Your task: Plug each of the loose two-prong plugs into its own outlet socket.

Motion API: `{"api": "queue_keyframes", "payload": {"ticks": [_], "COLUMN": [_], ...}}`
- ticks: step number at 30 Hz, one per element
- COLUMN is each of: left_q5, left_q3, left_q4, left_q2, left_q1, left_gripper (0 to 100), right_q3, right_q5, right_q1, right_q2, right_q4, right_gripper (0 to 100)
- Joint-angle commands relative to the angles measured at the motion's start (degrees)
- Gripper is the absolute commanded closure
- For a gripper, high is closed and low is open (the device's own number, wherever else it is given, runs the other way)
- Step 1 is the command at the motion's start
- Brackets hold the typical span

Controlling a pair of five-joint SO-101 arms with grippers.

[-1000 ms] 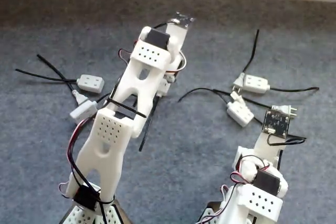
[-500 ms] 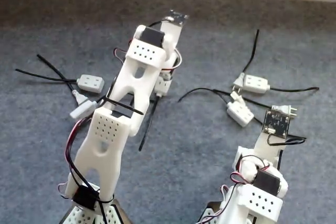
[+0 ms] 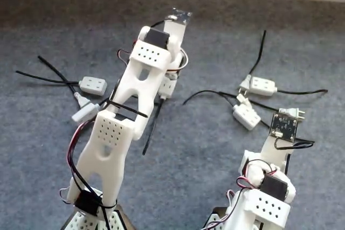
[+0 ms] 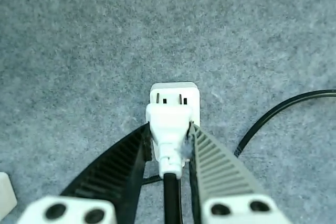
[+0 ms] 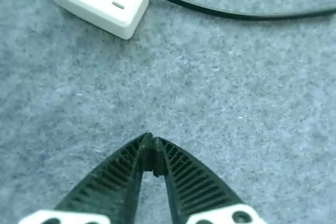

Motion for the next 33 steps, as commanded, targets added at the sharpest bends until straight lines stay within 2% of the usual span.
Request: {"api": "queue_keyframes", "payload": {"ticks": [1, 10, 18, 22, 33], "left_q5": [0.4, 0.4, -0.4, -4.6, -4.7], "left_q3": [-0.6, -0.5, -0.4, -0.7, -6.5], "left_q4": [0.8, 0.8, 2.0, 2.0, 4.8], "left_q2": [-0.5, -0.6, -0.5, -0.6, -4.0], "left_q1": [1.5, 4.4, -0.3, -1.9, 0.7], "left_gripper": [99, 99, 99, 99, 99], "right_q3": [-0.3, -0.3, -0.3, -0.3, -0.3], "right_q5": [-0.4, -0.4, -0.4, -0.4, -0.4], "right_q1": [0.7, 0.7, 0.7, 0.7, 0.7], "right_q2": [0.6, 0.6, 0.6, 0.6, 0.6], "right_q4": [-1.0, -1.0, -1.0, -1.0, -1.0], "right_gripper": [99.1, 99.1, 99.1, 99.1, 99.1]}}
